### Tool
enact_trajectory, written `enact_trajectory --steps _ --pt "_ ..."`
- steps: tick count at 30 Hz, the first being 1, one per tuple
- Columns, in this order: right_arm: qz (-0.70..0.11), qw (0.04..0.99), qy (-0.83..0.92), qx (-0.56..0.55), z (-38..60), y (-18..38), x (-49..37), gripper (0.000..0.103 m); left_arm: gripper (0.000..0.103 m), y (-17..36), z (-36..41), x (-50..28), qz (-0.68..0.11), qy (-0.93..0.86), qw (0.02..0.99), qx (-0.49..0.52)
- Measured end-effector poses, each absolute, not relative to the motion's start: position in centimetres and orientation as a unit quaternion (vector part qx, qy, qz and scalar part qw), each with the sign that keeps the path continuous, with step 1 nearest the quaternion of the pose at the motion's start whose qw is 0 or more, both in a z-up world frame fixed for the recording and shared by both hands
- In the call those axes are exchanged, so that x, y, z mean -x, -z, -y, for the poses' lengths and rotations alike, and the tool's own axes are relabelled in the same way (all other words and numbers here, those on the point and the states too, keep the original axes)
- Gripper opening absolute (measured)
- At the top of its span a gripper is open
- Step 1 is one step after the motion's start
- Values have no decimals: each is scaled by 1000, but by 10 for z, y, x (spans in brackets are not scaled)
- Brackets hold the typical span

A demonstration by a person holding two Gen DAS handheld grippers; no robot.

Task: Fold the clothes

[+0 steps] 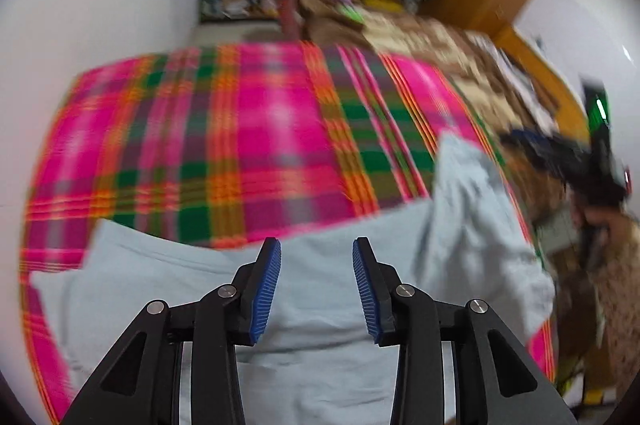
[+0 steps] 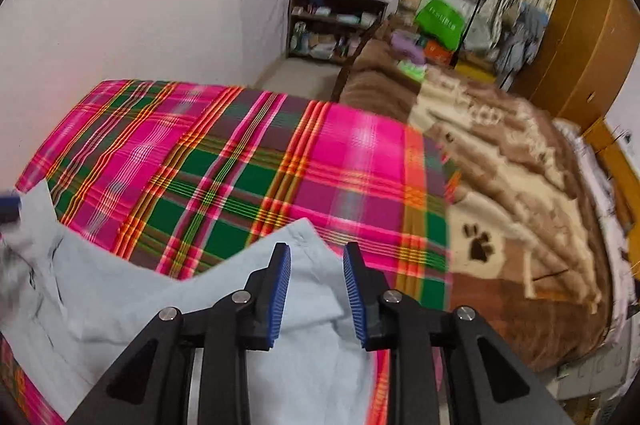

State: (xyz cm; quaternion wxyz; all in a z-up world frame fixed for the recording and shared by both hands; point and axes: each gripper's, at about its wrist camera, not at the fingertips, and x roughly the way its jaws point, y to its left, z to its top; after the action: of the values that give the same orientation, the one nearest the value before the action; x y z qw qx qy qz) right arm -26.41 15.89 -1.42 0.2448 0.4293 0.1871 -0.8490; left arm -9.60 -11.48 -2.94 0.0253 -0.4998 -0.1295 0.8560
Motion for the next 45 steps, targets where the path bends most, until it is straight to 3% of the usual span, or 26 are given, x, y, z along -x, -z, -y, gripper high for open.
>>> enact_trajectory --steps 13,25,27,28,29,30,45 --pt "-110 250 816 -510 -125 73 309 28 39 85 52 90 78 -812 77 573" --pt "-164 199 814 -520 -105 97 306 28 39 96 50 90 87 -808 58 579" --pt "-165 197 816 -518 -105 97 304 26 40 97 49 89 88 -806 55 582" --pt "-166 197 816 -517 -104 97 303 21 40 97 49 90 87 -806 54 583" --pt "-166 198 816 -517 -105 96 303 8 40 98 47 90 84 -806 53 584" --pt "-165 199 816 -517 -105 95 303 4 40 98 45 91 80 -806 51 584" --pt "-90 203 849 -480 -176 37 271 4 42 105 16 101 30 -806 35 590"
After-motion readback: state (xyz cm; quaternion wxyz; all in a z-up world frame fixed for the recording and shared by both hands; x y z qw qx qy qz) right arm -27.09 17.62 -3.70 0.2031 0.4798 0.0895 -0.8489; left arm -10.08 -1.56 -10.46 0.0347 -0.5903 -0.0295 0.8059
